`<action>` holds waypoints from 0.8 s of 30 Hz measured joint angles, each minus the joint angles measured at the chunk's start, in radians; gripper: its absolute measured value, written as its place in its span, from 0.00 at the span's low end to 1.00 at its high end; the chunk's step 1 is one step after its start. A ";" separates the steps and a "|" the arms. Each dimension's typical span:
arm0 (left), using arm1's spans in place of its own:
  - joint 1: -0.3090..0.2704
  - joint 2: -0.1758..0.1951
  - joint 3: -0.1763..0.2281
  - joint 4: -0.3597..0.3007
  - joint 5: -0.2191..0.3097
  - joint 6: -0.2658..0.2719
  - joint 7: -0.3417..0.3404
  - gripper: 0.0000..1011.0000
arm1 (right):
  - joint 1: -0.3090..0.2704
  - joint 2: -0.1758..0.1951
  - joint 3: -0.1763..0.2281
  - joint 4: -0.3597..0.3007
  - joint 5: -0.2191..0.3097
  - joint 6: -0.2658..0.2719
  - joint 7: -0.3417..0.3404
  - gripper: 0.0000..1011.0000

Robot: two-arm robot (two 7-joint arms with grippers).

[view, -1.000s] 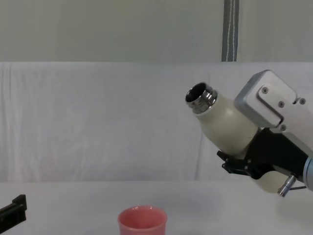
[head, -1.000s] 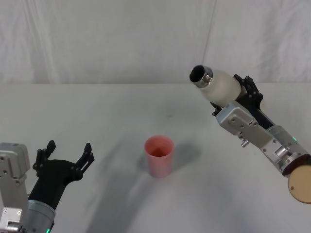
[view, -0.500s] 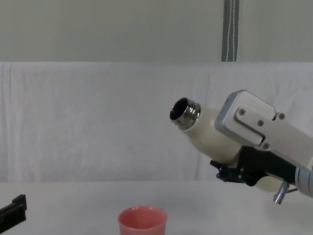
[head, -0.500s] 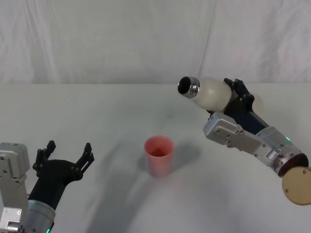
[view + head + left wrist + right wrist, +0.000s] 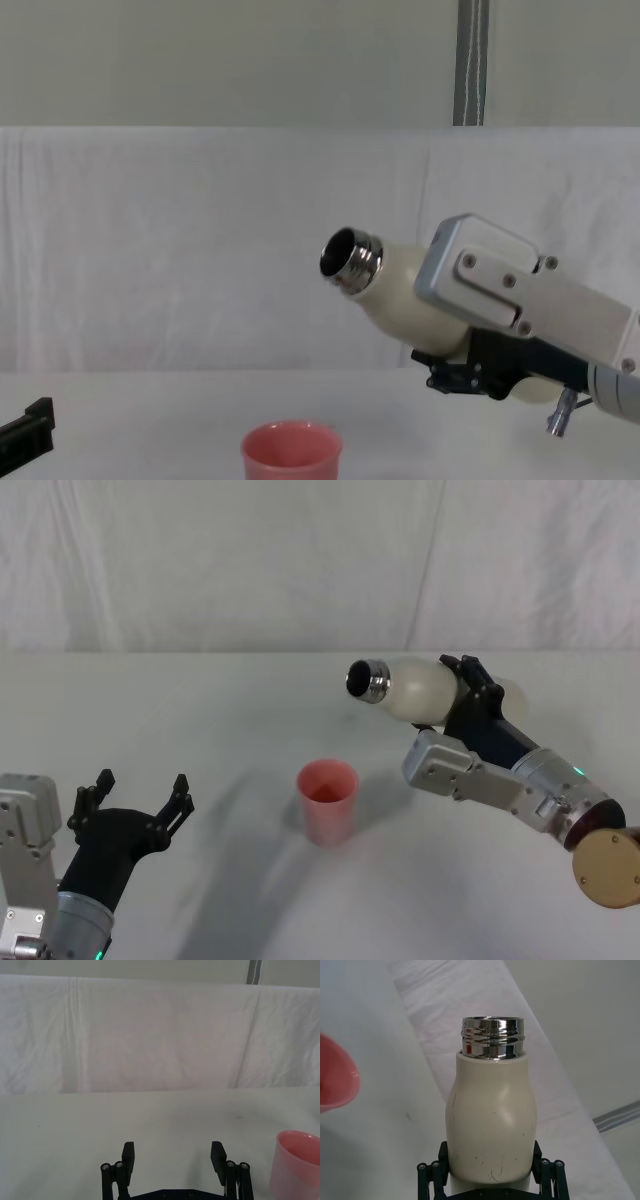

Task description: Grasp the thermos with one hand and pour water into the cup lid.

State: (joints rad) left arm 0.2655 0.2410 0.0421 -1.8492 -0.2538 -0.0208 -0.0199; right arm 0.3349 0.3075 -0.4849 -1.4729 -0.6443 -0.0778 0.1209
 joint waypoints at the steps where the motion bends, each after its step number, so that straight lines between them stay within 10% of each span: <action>1: 0.000 0.000 0.000 0.000 0.000 0.000 0.000 0.99 | 0.002 0.003 -0.007 0.000 -0.009 0.001 0.000 0.94; 24: 0.000 0.000 0.000 0.000 0.000 0.000 0.000 0.99 | 0.014 0.025 -0.079 -0.001 -0.139 0.064 -0.014 0.94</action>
State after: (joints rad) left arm 0.2655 0.2410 0.0422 -1.8492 -0.2539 -0.0208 -0.0199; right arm 0.3484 0.3326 -0.5637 -1.4735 -0.7830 -0.0140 0.1070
